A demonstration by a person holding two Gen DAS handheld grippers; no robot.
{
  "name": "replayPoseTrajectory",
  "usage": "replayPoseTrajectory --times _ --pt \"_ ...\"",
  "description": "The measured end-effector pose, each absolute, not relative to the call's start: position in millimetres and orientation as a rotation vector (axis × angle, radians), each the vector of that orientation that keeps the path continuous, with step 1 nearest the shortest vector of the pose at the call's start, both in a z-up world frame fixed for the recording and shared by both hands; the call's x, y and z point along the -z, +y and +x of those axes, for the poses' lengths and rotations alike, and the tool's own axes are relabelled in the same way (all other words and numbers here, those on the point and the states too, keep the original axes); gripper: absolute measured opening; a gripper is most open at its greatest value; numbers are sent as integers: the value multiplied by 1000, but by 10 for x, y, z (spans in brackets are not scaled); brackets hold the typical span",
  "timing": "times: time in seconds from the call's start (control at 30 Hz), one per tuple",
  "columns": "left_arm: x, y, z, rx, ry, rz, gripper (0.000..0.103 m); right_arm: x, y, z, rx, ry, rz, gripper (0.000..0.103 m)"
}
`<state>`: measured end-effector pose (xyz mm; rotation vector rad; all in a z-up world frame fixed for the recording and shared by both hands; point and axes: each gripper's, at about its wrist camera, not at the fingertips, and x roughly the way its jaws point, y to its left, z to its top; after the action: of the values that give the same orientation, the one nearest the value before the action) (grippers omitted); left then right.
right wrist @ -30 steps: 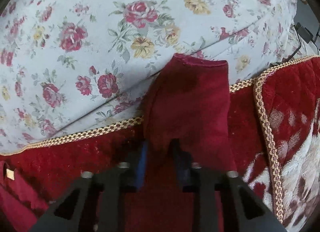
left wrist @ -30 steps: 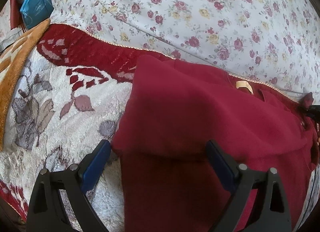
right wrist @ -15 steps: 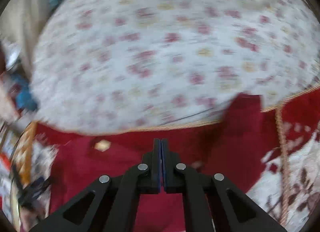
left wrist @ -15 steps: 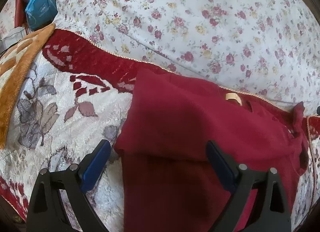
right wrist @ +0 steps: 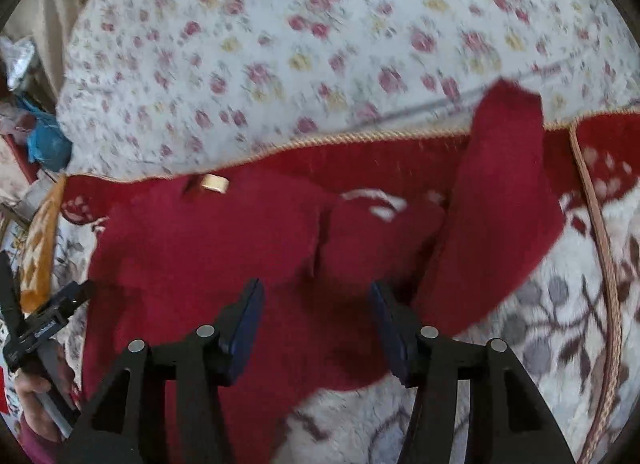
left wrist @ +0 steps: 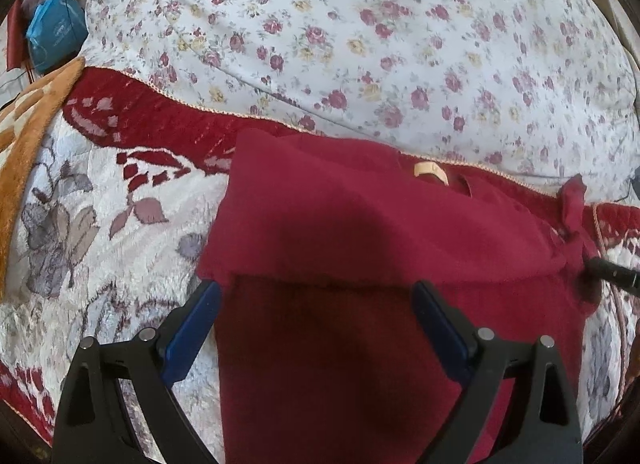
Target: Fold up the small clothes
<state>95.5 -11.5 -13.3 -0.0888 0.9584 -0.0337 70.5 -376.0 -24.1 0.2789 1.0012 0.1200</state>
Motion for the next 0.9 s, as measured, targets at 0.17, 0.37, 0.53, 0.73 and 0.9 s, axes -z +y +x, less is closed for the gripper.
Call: replayPoseTrajectory --times 0.17,0.37,0.53,0.73,0.9 --pt "161 -107 964 24 969 -102 95 61 -4225 911 61 880 267 76" --pt "182 -178 1017 42 980 -108 95 276 -4739 1680 200 915 308 78" --pt "230 -203 1098 39 991 -87 95 652 -4921 2181 258 991 331 78" --pt "330 -181 1186 20 1023 -87 95 857 -5020 2429 325 1037 248 55" --pt "302 -202 1166 16 1010 -84 95 626 -5235 2207 241 998 326 10"
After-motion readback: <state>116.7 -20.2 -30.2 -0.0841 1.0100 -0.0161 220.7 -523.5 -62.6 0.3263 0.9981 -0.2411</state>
